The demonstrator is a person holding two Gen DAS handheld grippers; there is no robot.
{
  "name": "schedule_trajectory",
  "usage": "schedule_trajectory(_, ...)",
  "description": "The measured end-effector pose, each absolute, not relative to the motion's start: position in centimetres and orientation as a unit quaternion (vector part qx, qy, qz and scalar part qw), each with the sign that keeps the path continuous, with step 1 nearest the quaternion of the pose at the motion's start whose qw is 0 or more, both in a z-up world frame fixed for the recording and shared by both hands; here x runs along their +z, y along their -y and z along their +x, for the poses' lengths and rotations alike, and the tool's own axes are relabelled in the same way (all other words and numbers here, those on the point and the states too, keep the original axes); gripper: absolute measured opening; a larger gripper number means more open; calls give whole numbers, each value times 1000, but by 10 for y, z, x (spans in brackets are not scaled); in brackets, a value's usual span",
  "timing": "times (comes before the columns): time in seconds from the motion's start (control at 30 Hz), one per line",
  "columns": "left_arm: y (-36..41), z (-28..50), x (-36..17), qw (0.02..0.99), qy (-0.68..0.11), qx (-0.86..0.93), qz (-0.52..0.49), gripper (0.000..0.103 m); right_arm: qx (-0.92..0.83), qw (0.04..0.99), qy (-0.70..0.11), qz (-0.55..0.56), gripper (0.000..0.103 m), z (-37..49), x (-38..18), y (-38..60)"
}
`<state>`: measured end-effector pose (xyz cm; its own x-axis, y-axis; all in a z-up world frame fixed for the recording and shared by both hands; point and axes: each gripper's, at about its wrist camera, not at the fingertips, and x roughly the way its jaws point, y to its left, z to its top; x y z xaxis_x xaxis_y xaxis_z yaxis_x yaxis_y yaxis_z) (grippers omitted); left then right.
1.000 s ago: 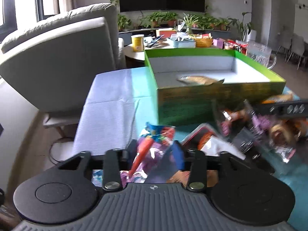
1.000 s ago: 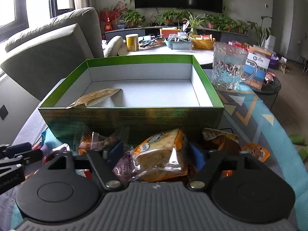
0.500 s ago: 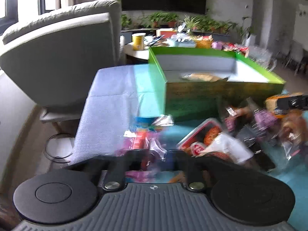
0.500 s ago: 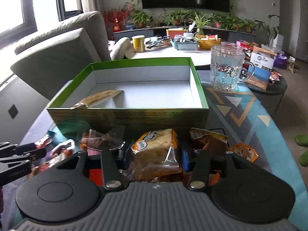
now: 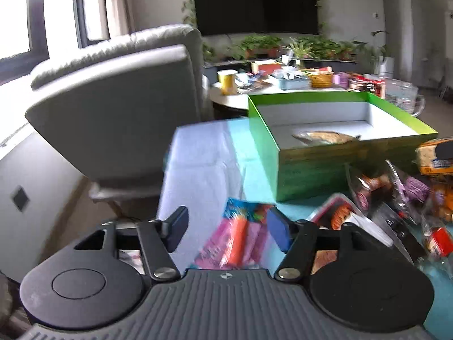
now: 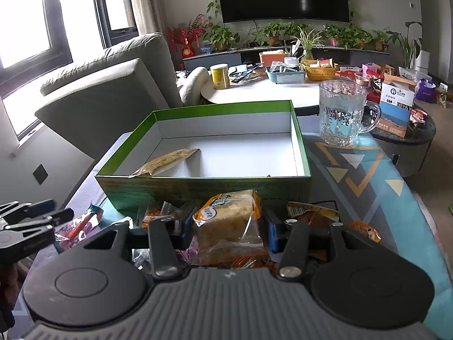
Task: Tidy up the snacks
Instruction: 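Lift the pink pack and pastry bag into the green box and release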
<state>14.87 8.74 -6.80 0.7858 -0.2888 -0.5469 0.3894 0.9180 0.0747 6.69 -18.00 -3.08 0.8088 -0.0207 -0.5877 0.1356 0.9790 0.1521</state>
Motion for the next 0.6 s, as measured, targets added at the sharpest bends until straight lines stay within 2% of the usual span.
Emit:
schedule_trajectory(0.13,-95,162,-80,918,-322,-220,71,65,-42,945,-309,97,50,68,-32,182)
schedule_trajectory(0.23,-91,168,-90,905,-347,-228,97,67,-39,945,-310,98,50,67,-32,181)
schedule_trajectory(0.33,-86,166,-93,910,-330,-218,126,78,-36,945,-312,94,50,67,-32,179)
schedule_trajectory(0.5,-88,166,-93,911,-328,-220,121,78,-35,944,-314,94,50,69,-33,178)
schedule_trajectory(0.53,-89,168,-94,910,-330,-224,113,78,-35,944,-314,93,50,69,-33,178)
schedule_trajectory(0.57,-93,169,-94,909,-332,-230,100,69,-34,944,-315,92,50,70,-33,177)
schedule_trajectory(0.6,-96,170,-95,910,-331,-235,83,55,-34,944,-316,92,50,70,-34,177)
